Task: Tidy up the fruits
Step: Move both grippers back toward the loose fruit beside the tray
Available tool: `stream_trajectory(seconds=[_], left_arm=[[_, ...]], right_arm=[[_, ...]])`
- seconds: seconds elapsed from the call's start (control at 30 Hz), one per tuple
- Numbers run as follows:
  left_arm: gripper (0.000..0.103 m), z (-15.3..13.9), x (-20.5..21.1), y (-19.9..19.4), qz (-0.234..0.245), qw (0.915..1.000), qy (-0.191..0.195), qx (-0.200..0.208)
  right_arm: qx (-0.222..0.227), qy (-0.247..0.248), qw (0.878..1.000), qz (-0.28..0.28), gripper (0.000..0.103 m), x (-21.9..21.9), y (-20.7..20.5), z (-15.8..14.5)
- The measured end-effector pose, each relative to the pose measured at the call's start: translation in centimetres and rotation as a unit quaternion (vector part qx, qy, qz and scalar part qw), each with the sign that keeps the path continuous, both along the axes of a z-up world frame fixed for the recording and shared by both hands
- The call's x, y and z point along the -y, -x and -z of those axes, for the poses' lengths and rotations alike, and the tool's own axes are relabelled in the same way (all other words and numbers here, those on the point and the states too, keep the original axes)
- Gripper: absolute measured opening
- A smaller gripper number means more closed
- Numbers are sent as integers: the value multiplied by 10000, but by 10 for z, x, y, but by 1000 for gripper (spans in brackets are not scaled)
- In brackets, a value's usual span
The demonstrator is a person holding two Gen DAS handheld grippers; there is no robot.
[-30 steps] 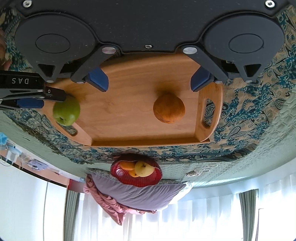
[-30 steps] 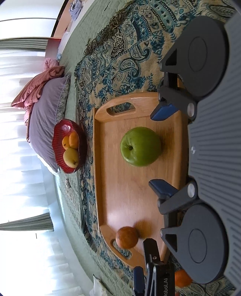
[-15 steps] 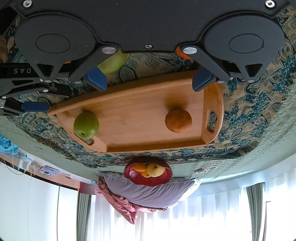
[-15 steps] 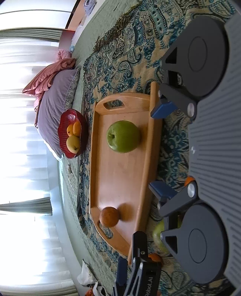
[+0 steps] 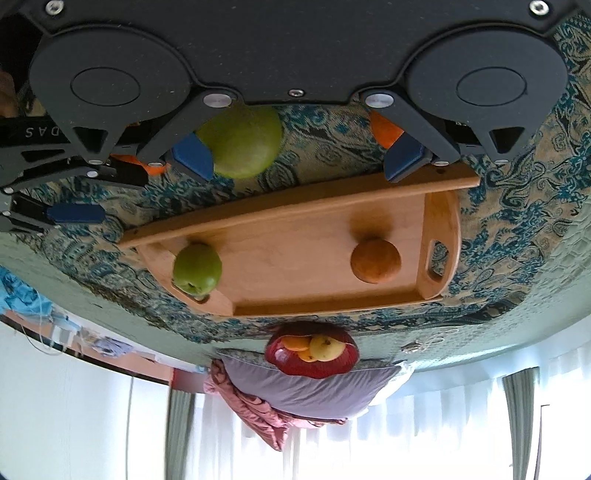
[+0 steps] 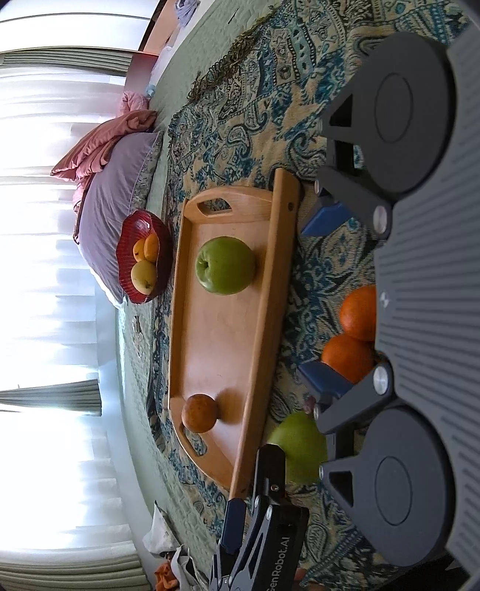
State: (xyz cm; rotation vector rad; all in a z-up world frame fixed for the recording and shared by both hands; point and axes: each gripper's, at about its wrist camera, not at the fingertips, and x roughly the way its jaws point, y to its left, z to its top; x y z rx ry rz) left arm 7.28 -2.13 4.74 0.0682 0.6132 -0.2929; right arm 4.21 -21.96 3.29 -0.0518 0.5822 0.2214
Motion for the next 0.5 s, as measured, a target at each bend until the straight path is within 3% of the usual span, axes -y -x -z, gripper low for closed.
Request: stream_trajectory(seconds=[0.2,0.37,0.5], left_arm=[[92,7,5,6,185,9996,97,-209],[75,8,4,7,245,9983,371,-367],[55,7,6,8,422,9969,456,-481]], right_arm=[[-22,-22,10000,-66,86,1,7,3],[-34,-54,9999,-147,86,0,12,3],[-35,7,9998,-220,85,-2,15,5]])
